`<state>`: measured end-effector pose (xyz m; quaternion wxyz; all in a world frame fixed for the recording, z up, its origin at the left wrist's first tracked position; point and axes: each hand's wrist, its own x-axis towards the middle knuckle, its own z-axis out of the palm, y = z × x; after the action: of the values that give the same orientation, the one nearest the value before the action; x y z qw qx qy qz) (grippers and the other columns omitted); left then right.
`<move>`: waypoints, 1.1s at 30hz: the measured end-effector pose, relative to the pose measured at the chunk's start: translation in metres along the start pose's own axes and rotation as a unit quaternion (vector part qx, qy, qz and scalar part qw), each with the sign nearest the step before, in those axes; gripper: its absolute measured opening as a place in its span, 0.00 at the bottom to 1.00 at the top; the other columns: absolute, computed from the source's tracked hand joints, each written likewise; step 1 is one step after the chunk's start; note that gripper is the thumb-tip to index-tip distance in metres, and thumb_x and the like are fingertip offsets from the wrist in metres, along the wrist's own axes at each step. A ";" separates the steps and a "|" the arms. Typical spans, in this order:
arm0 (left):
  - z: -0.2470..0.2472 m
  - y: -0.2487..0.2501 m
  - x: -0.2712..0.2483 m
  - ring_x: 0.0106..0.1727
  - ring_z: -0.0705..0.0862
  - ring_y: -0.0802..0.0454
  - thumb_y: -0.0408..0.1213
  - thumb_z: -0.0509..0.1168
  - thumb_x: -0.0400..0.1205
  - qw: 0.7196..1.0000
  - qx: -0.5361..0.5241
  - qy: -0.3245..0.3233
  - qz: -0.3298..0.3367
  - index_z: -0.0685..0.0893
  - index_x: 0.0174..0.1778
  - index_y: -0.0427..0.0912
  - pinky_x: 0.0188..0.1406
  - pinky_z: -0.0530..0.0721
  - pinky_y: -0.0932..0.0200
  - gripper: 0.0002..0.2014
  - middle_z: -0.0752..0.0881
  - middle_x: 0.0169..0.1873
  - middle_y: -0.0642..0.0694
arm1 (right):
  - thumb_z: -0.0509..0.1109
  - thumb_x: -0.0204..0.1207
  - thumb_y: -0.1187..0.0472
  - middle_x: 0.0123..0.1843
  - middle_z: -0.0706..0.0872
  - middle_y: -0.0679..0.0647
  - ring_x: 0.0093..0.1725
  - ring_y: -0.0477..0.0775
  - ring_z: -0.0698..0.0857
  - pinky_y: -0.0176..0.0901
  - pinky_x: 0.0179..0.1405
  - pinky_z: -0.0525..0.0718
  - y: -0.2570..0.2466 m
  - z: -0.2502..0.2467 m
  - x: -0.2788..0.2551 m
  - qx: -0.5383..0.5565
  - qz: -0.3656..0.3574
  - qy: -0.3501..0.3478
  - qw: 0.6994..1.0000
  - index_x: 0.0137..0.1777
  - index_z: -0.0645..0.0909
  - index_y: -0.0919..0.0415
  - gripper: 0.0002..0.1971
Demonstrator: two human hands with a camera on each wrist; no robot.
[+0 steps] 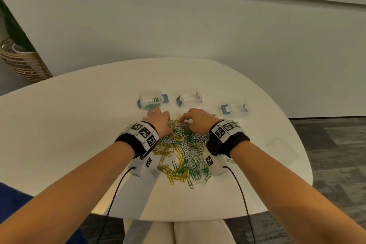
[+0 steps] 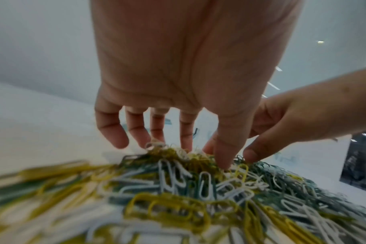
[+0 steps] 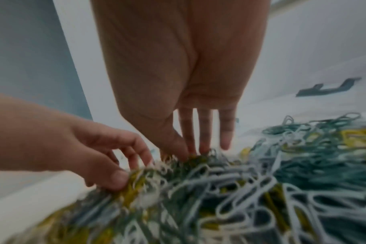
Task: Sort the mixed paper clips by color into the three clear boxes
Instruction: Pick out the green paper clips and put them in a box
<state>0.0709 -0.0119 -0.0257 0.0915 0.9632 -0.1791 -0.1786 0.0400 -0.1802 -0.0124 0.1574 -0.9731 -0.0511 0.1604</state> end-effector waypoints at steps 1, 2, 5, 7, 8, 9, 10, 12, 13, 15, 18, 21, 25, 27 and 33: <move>-0.001 0.003 -0.001 0.69 0.67 0.38 0.50 0.68 0.77 1.000 -0.009 0.015 0.012 0.72 0.67 0.48 0.65 0.74 0.43 0.24 0.68 0.67 0.41 | 0.65 0.77 0.67 0.68 0.75 0.59 0.68 0.61 0.75 0.53 0.68 0.76 0.007 -0.003 -0.006 -0.003 0.026 0.017 1.000 0.70 0.78 0.51 0.22; -0.003 0.006 -0.002 0.69 0.67 0.39 0.49 0.69 0.77 0.999 -0.026 0.016 0.029 0.72 0.68 0.49 0.65 0.73 0.44 0.24 0.68 0.66 0.41 | 0.66 0.77 0.63 0.70 0.73 0.59 0.70 0.62 0.73 0.55 0.69 0.75 0.015 -0.006 -0.013 -0.023 0.062 0.022 0.998 0.72 0.75 0.50 0.23; -0.001 0.019 -0.007 0.67 0.68 0.39 0.50 0.70 0.75 0.997 -0.034 -0.031 0.069 0.71 0.70 0.53 0.65 0.73 0.45 0.27 0.67 0.65 0.42 | 0.70 0.76 0.43 0.76 0.65 0.62 0.75 0.67 0.69 0.59 0.74 0.70 0.039 -0.009 -0.034 -0.075 0.155 -0.029 0.985 0.80 0.64 0.51 0.35; 0.008 0.031 -0.008 0.66 0.71 0.40 0.51 0.71 0.74 0.994 -0.022 -0.039 0.098 0.72 0.71 0.53 0.64 0.75 0.46 0.29 0.69 0.65 0.42 | 0.71 0.71 0.35 0.78 0.62 0.61 0.75 0.65 0.71 0.58 0.75 0.70 0.042 -0.001 -0.042 -0.016 0.155 -0.032 0.987 0.81 0.62 0.50 0.41; 0.014 0.038 -0.008 0.66 0.72 0.40 0.51 0.71 0.74 0.993 -0.015 -0.040 0.111 0.72 0.71 0.52 0.64 0.75 0.47 0.29 0.69 0.65 0.42 | 0.72 0.69 0.34 0.78 0.62 0.61 0.74 0.65 0.72 0.59 0.75 0.71 0.038 0.004 -0.043 0.010 0.141 -0.023 0.990 0.80 0.63 0.47 0.42; 0.020 0.045 -0.008 0.66 0.72 0.39 0.52 0.70 0.74 0.992 -0.007 -0.038 0.118 0.72 0.71 0.50 0.65 0.75 0.47 0.29 0.70 0.65 0.42 | 0.73 0.68 0.36 0.77 0.63 0.60 0.73 0.66 0.72 0.60 0.74 0.72 0.034 0.011 -0.043 0.016 0.126 -0.017 0.992 0.78 0.65 0.45 0.40; 0.025 0.050 -0.009 0.66 0.72 0.38 0.51 0.70 0.74 0.992 0.003 -0.036 0.117 0.72 0.70 0.49 0.65 0.75 0.45 0.29 0.71 0.65 0.41 | 0.75 0.69 0.40 0.75 0.64 0.60 0.72 0.68 0.72 0.61 0.73 0.72 0.030 0.017 -0.042 0.006 0.114 -0.015 0.993 0.76 0.68 0.45 0.36; 0.030 0.053 -0.011 0.66 0.72 0.35 0.47 0.69 0.76 0.994 0.022 -0.025 0.103 0.73 0.67 0.48 0.65 0.75 0.43 0.24 0.70 0.65 0.39 | 0.75 0.72 0.50 0.70 0.68 0.61 0.68 0.70 0.73 0.59 0.69 0.75 0.024 0.027 -0.043 -0.002 0.099 0.007 0.995 0.70 0.73 0.49 0.27; 0.031 0.050 -0.012 0.65 0.73 0.34 0.43 0.68 0.77 0.995 0.028 -0.017 0.094 0.74 0.65 0.47 0.64 0.76 0.44 0.20 0.71 0.64 0.39 | 0.74 0.73 0.55 0.67 0.71 0.62 0.65 0.68 0.76 0.55 0.65 0.76 0.024 0.028 -0.043 0.007 0.088 0.030 0.996 0.67 0.75 0.53 0.23; 0.028 0.040 -0.015 0.60 0.77 0.37 0.35 0.65 0.79 0.996 0.026 0.006 0.082 0.77 0.59 0.45 0.59 0.79 0.48 0.13 0.73 0.61 0.39 | 0.70 0.76 0.63 0.61 0.76 0.62 0.60 0.65 0.80 0.46 0.58 0.76 0.032 0.026 -0.046 0.021 0.073 0.071 0.995 0.62 0.80 0.59 0.14; 0.019 0.018 -0.018 0.49 0.80 0.42 0.31 0.65 0.78 0.998 0.011 0.029 0.062 0.79 0.52 0.43 0.52 0.81 0.52 0.08 0.75 0.56 0.40 | 0.68 0.78 0.64 0.58 0.84 0.58 0.56 0.57 0.82 0.37 0.50 0.74 0.048 0.015 -0.057 0.080 0.073 0.104 0.989 0.59 0.84 0.58 0.11; 0.014 0.004 -0.025 0.57 0.77 0.42 0.39 0.67 0.79 0.998 -0.006 0.034 0.055 0.79 0.57 0.48 0.58 0.80 0.50 0.11 0.73 0.58 0.42 | 0.71 0.78 0.60 0.58 0.84 0.53 0.50 0.50 0.80 0.37 0.50 0.74 0.058 0.001 -0.077 0.155 0.072 0.122 0.978 0.61 0.84 0.53 0.12; 0.000 -0.017 -0.044 0.66 0.71 0.37 0.47 0.71 0.75 0.999 -0.027 0.033 -0.034 0.68 0.71 0.48 0.64 0.76 0.44 0.30 0.68 0.66 0.38 | 0.76 0.73 0.61 0.69 0.77 0.59 0.62 0.58 0.80 0.43 0.57 0.80 0.080 -0.007 -0.111 0.059 0.152 0.062 0.985 0.71 0.75 0.58 0.26; -0.007 -0.038 -0.055 0.68 0.71 0.33 0.51 0.73 0.72 0.992 0.004 -0.004 -0.125 0.63 0.74 0.45 0.65 0.76 0.43 0.39 0.64 0.69 0.36 | 0.80 0.69 0.60 0.71 0.72 0.61 0.58 0.62 0.84 0.51 0.54 0.87 0.091 -0.002 -0.130 0.090 0.242 -0.029 0.966 0.75 0.67 0.61 0.36; 0.016 -0.038 -0.083 0.68 0.75 0.37 0.49 0.75 0.72 0.983 -0.028 -0.099 -0.151 0.54 0.79 0.36 0.66 0.78 0.49 0.47 0.58 0.74 0.34 | 0.78 0.70 0.57 0.70 0.74 0.63 0.67 0.60 0.75 0.43 0.60 0.74 0.062 0.036 -0.141 0.047 0.202 0.004 0.978 0.72 0.67 0.68 0.34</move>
<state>0.0044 0.0529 -0.0238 0.0723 0.9538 -0.0345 -0.2897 -0.1023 -0.2497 -0.0232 0.1679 -0.9555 0.1543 0.1871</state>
